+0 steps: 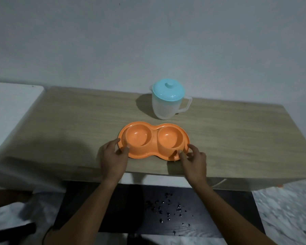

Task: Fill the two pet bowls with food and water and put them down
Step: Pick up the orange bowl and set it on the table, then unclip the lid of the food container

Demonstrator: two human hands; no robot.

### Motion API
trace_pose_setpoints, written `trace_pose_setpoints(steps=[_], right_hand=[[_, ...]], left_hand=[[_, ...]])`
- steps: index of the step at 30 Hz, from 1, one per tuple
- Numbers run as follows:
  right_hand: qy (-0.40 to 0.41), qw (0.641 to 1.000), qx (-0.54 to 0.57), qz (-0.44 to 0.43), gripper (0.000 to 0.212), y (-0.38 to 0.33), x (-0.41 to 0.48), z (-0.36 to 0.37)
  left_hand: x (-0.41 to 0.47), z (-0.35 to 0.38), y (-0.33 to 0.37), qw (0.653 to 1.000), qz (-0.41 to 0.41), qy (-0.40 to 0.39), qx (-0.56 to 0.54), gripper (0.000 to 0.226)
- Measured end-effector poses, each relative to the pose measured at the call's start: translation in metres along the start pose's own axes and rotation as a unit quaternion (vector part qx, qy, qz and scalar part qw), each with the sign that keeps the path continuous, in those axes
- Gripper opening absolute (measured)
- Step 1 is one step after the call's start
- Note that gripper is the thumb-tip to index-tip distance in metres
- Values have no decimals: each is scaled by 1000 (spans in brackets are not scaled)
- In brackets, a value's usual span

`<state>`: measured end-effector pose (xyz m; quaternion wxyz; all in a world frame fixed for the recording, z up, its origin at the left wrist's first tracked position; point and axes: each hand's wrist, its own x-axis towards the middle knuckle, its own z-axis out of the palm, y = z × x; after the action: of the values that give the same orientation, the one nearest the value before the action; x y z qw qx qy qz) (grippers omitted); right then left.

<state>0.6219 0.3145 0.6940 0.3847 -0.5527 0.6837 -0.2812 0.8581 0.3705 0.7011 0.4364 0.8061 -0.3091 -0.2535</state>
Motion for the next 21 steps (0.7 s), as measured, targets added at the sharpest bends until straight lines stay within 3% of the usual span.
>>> trace_pose_setpoints(steps=[5, 13, 21], right_hand=[[-24, 997, 30, -72, 21, 36, -55, 5], [-134, 990, -5, -38, 24, 124, -88, 46], [-120, 992, 36, 17, 16, 165, -26, 150]], left_hand=[[-62, 1, -29, 997, 13, 49, 50, 36], [-118, 23, -111, 998, -38, -10, 53, 28], [-44, 91, -181, 999, -33, 2, 26, 45]])
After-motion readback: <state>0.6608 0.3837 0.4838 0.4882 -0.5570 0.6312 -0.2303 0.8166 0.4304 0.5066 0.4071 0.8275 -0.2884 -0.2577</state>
